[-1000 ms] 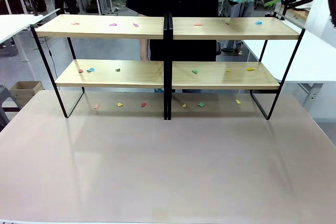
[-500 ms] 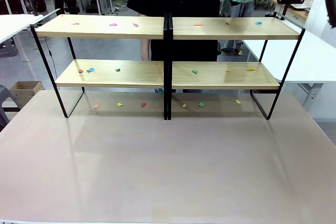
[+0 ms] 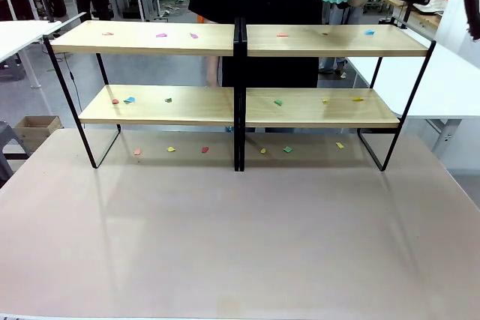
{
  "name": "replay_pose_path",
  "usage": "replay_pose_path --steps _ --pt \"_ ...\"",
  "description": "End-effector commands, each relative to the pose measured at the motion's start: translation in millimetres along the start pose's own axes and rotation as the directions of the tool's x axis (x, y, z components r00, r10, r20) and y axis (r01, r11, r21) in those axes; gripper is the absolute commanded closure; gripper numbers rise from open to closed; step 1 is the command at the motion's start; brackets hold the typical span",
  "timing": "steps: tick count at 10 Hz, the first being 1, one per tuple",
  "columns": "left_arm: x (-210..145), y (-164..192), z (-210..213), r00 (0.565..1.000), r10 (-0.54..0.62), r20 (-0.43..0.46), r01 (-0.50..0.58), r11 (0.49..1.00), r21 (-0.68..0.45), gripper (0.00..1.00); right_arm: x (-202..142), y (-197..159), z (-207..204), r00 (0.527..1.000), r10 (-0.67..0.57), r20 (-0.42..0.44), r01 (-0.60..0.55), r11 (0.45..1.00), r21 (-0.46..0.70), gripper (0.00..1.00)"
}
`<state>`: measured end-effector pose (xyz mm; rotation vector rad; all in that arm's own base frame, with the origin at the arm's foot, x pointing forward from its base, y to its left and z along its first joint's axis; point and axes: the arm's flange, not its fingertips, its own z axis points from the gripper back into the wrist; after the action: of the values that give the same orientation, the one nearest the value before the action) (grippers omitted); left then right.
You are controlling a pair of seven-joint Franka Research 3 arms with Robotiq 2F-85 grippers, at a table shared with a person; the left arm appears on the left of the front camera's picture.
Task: Clean the shelves.
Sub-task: Pick up the Duster when the human hands it over.
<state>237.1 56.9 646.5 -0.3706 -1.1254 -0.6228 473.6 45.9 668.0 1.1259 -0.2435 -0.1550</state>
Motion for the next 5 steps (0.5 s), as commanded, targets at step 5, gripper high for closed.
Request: replay_pose_path --steps 5 --pt "-0.3 0.1 -0.9 1.000 0.000 0.005 0.000 1.000 -0.007 0.00 -51.2 40.9 130.1 0.887 0.336 -0.317 -0.364 0.931 -0.033 1.00"
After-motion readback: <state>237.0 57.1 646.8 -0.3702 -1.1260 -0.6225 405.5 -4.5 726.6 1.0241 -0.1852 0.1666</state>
